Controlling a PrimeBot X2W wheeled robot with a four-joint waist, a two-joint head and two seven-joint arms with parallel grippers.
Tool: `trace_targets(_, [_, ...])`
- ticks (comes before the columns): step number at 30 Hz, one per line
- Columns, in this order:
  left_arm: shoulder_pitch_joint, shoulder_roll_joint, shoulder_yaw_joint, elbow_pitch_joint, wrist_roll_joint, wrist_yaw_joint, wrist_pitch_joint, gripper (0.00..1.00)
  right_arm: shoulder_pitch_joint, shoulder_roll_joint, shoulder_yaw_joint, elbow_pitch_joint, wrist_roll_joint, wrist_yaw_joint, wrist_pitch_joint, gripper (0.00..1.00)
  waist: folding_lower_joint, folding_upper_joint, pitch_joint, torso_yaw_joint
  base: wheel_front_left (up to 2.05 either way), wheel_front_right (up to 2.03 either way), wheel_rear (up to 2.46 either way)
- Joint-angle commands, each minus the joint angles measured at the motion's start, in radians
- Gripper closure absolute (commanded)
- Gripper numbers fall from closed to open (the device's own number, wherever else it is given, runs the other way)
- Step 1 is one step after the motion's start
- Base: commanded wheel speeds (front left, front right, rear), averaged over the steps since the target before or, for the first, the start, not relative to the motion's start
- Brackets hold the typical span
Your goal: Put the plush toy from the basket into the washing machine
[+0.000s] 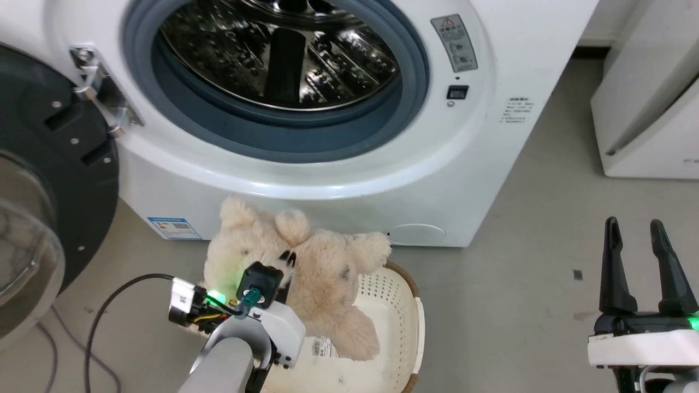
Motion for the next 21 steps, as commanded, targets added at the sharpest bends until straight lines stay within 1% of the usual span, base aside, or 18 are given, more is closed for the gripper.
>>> trace_targets(1, [0.014,0.011,0.013,-0.057,0.006,0.012,-0.007,1.0,0.015,-0.001,-0.001,0.004,-0.004,0.001,-0.005,0.0,0.0001,0.0,-0.014,0.01,0.0,0.0,0.0])
trace_targets(2, [0.017,0.014,0.017,-0.08,0.007,0.016,-0.007,1.0,0.017,-0.001,-0.001,0.004,-0.002,0.001,-0.005,0.0,0.0001,0.0,-0.017,0.012,0.0,0.0,0.0])
trace_targets(3, [0.014,0.02,0.037,-0.143,0.005,0.026,-0.007,1.0,0.018,-0.001,0.003,0.005,0.002,0.001,-0.005,0.0,0.0001,0.0,-0.023,0.01,0.0,0.0,0.0])
trace_targets(9, [-0.024,0.021,0.101,-0.201,-0.034,0.023,-0.007,1.0,0.009,-0.001,0.015,0.002,0.012,0.001,-0.005,0.0,0.0001,0.0,-0.019,-0.016,0.0,0.0,0.0])
trace_targets(14, [-0.094,0.032,0.142,-0.209,-0.04,0.024,-0.007,1.0,0.002,-0.001,0.017,-0.004,0.019,0.001,-0.005,0.0,0.0001,0.0,0.009,-0.048,0.0,0.0,0.0])
trace_targets(21, [-0.269,0.066,0.192,-0.152,-0.046,0.0,-0.007,1.0,-0.037,-0.001,0.025,-0.014,0.019,0.001,-0.005,0.0,0.0001,0.0,0.102,-0.097,0.0,0.0,0.0])
